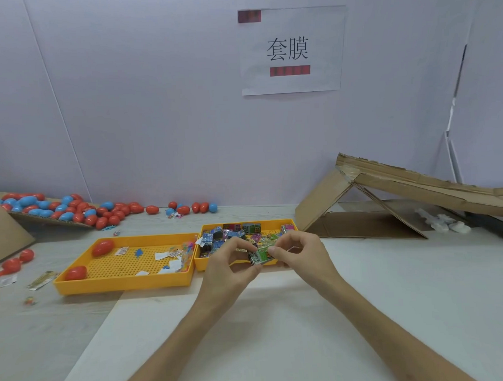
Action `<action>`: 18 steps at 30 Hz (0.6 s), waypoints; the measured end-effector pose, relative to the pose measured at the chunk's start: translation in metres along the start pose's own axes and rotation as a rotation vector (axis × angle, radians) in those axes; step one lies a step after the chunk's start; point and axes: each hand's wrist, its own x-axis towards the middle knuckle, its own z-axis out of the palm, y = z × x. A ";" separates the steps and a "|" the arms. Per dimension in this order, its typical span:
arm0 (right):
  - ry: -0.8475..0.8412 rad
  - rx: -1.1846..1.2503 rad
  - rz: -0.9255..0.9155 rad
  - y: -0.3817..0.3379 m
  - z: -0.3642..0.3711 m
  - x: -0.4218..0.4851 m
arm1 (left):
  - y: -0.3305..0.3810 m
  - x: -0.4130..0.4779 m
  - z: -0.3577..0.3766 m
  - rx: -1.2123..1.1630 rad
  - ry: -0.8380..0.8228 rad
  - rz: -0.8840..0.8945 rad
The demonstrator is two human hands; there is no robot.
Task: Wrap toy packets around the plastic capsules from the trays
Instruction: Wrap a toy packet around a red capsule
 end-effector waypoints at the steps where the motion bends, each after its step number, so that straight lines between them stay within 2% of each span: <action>1: 0.001 -0.001 -0.004 0.000 0.000 0.000 | 0.000 0.000 0.000 -0.007 -0.001 0.000; 10: 0.064 -0.024 -0.067 -0.002 0.001 -0.001 | 0.001 0.001 0.000 -0.038 0.002 0.002; 12: 0.096 -0.032 -0.128 -0.004 0.003 -0.003 | 0.001 0.000 0.000 0.032 0.046 0.061; 15: 0.022 0.009 -0.216 -0.009 0.008 -0.009 | 0.003 -0.003 0.001 0.196 0.085 0.235; 18: 0.003 -0.026 -0.296 -0.012 0.017 -0.014 | 0.004 -0.004 0.003 0.254 0.097 0.330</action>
